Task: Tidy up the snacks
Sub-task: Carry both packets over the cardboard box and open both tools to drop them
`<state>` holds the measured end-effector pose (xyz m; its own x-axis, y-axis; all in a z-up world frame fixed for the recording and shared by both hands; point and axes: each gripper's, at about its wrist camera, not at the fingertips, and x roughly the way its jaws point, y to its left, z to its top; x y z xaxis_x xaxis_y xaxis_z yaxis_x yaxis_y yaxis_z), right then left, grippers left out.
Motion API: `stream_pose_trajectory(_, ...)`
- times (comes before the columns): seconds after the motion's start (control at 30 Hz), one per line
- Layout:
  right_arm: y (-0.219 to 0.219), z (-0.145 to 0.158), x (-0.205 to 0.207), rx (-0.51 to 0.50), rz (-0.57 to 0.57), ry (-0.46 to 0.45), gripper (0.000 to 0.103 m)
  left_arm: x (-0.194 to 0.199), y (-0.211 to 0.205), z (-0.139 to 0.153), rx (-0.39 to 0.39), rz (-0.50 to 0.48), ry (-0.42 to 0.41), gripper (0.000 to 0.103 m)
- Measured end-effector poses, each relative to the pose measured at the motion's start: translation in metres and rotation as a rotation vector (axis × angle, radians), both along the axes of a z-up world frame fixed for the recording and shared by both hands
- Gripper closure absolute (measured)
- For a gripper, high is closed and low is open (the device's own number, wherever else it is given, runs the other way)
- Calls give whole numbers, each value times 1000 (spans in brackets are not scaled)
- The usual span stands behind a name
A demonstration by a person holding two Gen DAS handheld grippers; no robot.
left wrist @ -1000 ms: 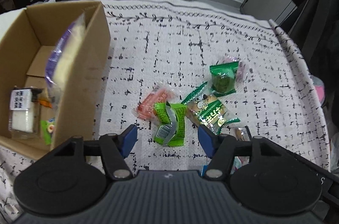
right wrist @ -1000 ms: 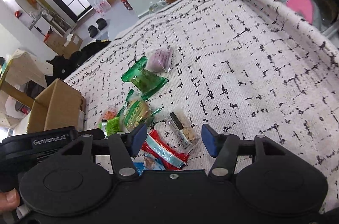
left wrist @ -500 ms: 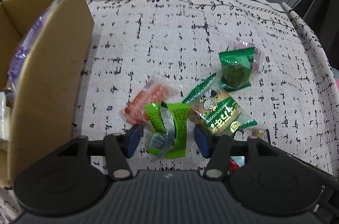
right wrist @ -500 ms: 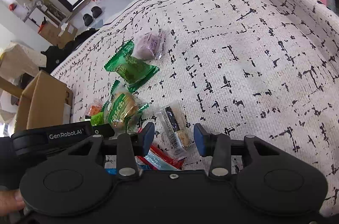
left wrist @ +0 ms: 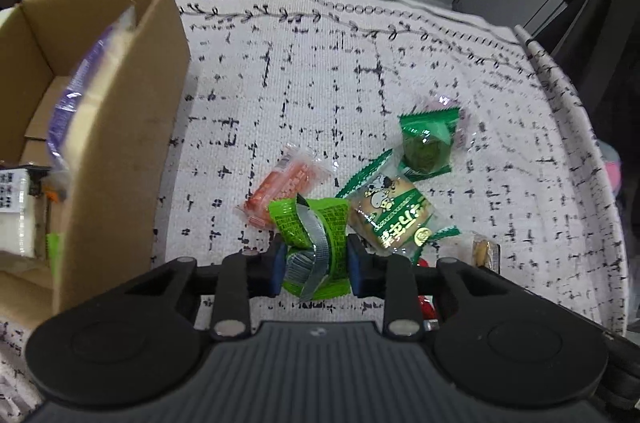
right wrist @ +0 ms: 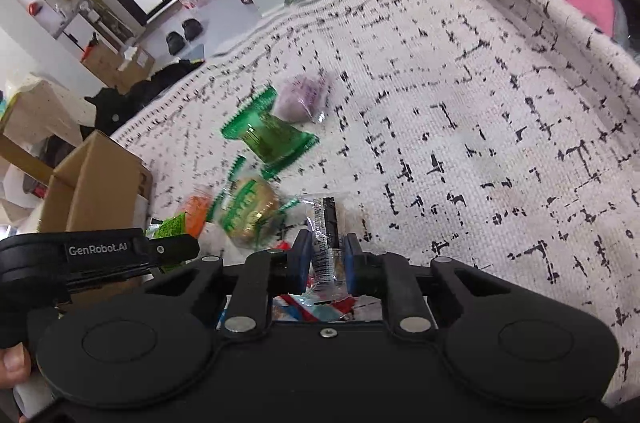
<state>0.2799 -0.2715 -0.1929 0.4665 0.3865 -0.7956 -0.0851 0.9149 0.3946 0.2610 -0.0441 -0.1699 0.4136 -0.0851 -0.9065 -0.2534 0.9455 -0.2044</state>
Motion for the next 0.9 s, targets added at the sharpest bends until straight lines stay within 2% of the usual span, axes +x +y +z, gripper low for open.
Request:
stream_pose_trajectory(0.2, 6, 22, -9, 23, -10, -34, 86, -14, 8, 25, 4, 5, -43, 73)
stream_pose_trajectory(0.9, 75, 88, -41, 60, 75, -174, 86, -64, 60, 90, -10, 77, -166, 73)
